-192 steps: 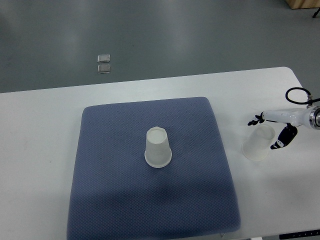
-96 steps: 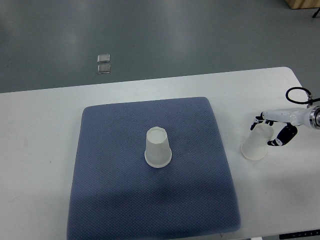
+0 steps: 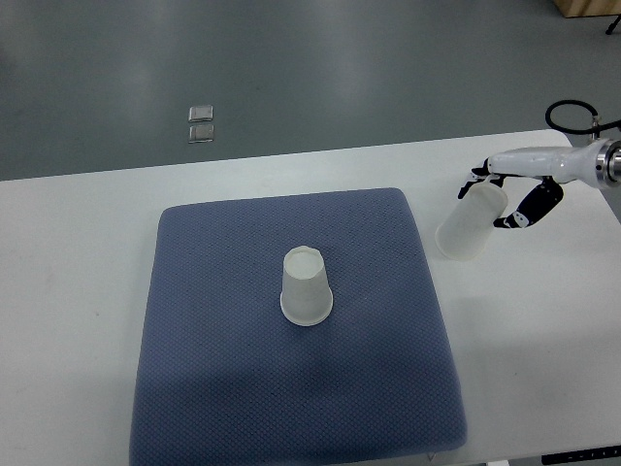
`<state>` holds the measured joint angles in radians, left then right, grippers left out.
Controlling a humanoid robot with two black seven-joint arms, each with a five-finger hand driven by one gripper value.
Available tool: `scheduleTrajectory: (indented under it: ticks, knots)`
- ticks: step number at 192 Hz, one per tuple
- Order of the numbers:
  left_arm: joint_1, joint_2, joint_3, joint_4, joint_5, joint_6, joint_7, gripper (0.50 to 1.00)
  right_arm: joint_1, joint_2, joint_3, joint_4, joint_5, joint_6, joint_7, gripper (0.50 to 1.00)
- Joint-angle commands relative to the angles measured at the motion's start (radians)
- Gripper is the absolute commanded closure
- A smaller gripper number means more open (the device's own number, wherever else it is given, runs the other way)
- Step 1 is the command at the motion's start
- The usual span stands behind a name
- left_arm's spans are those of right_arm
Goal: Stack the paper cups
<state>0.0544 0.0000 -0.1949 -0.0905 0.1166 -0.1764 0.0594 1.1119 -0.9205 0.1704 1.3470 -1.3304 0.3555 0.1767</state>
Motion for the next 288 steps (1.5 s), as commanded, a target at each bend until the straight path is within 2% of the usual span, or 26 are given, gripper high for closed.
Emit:
scheduleTrajectory:
  ticks: [1, 22, 94, 152, 240, 265, 288]
  knots:
    - [-0.001, 0.000, 0.000, 0.000, 0.000, 0.000, 0.000, 0.500, 0.091, 0.003, 0.000, 0.015, 0.063, 0.075, 0.004, 0.812]
    - [-0.001, 0.000, 0.000, 0.000, 0.000, 0.000, 0.000, 0.500, 0.169, 0.052, 0.000, 0.046, 0.120, 0.129, 0.004, 0.807]
    - [-0.001, 0.000, 0.000, 0.000, 0.000, 0.000, 0.000, 0.500, 0.264, 0.252, -0.002, 0.069, 0.132, 0.160, -0.003, 0.807]
    - [-0.001, 0.000, 0.000, 0.000, 0.000, 0.000, 0.000, 0.500, 0.295, 0.342, -0.006, 0.067, 0.120, 0.172, -0.011, 0.807]
    - [-0.001, 0.000, 0.000, 0.000, 0.000, 0.000, 0.000, 0.500, 0.267, 0.414, -0.020, 0.026, 0.066, 0.158, -0.039, 0.801]
    - [0.001, 0.000, 0.000, 0.000, 0.000, 0.000, -0.001, 0.500, 0.259, 0.422, -0.020, 0.023, 0.060, 0.137, -0.045, 0.769]
    - [0.001, 0.000, 0.000, 0.000, 0.000, 0.000, 0.000, 0.500, 0.249, 0.430, -0.022, 0.024, 0.060, 0.128, -0.069, 0.652]
